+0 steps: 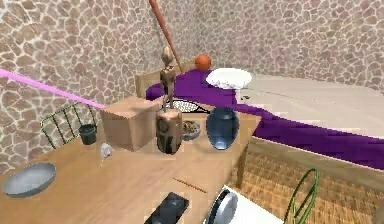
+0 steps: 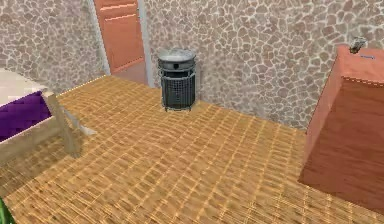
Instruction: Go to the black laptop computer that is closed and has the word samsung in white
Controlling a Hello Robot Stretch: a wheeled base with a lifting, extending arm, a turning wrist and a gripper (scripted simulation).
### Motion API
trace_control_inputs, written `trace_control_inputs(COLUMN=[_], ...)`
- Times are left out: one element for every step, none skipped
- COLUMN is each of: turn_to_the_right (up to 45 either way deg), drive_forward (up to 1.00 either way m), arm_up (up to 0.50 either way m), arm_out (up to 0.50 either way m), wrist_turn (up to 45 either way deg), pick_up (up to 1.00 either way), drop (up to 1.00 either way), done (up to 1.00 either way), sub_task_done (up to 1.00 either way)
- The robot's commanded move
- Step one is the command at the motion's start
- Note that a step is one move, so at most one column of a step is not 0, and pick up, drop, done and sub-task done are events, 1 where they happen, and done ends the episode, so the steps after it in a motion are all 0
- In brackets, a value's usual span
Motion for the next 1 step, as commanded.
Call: trace_control_inputs(turn_to_the_right=[45.0], drive_forward=[0.0], arm_up=[0.0], arm_out=[0.0], wrist_turn=[0.0], pick_up=[0.0], drop=[0.0], done=[0.0], sub_task_done=[0.0])
